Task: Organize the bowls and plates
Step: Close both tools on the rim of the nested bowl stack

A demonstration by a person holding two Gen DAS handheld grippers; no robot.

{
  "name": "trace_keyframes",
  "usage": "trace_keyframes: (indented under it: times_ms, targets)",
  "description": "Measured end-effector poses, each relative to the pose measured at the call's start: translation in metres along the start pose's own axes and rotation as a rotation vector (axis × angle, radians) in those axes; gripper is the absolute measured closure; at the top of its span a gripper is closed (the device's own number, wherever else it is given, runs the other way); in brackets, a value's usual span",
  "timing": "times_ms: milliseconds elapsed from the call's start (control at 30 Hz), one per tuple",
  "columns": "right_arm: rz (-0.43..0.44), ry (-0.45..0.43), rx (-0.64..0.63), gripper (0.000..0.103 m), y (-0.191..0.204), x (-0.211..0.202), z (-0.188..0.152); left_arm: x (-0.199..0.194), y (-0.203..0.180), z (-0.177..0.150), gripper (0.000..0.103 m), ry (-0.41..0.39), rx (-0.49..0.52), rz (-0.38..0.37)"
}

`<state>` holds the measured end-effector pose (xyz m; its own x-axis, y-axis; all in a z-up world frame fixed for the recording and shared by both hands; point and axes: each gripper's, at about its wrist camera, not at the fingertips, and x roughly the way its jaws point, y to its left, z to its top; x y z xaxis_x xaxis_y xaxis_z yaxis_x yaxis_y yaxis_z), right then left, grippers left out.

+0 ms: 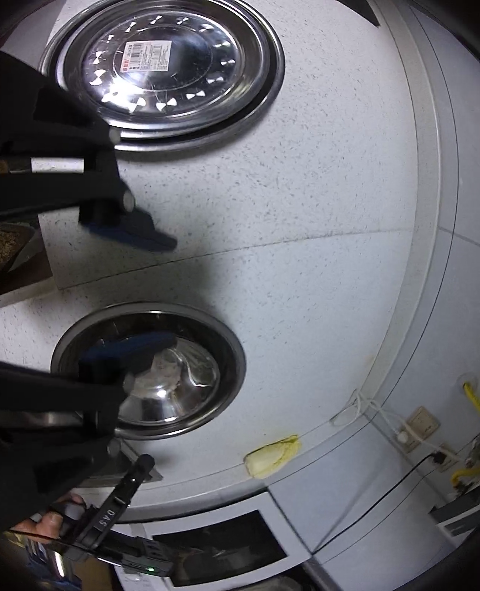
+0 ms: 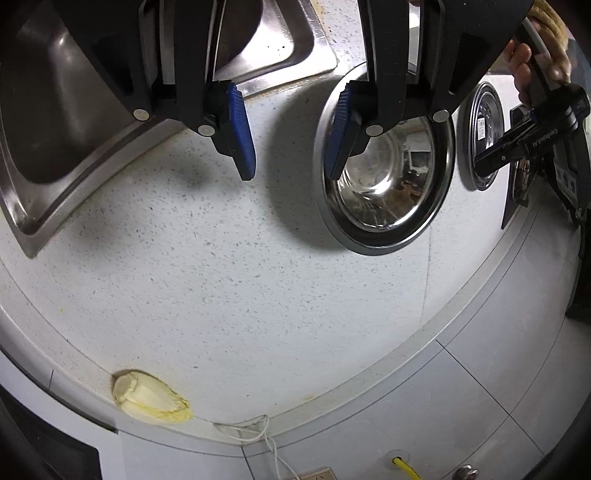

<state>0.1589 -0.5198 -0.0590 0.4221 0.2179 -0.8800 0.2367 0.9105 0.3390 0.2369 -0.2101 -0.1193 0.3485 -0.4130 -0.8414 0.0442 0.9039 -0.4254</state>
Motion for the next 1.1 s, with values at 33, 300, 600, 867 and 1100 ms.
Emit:
trace_keyframes:
  times_ms: [33,300,600,867,1100]
  targets:
    - [0.003,0.007,0.0,0.066,-0.001,0.002,0.001,0.001,-0.001,-0.001,0.053,-0.003,0.002,0.004]
    - [0.033,0.038,-0.032,0.049,0.005,0.01,-0.002,0.018,0.002,-0.004,0.048,0.044,-0.023,0.024]
    - [0.063,0.057,-0.048,0.048,0.009,0.018,-0.003,0.033,0.007,-0.007,0.048,0.069,-0.044,0.03]
    - [0.034,0.066,-0.082,0.049,0.013,0.024,-0.002,0.052,0.012,-0.009,0.051,0.117,-0.082,0.013]
    - [0.034,0.088,-0.09,0.064,0.019,0.036,-0.002,0.064,0.011,-0.012,0.065,0.161,-0.08,-0.039]
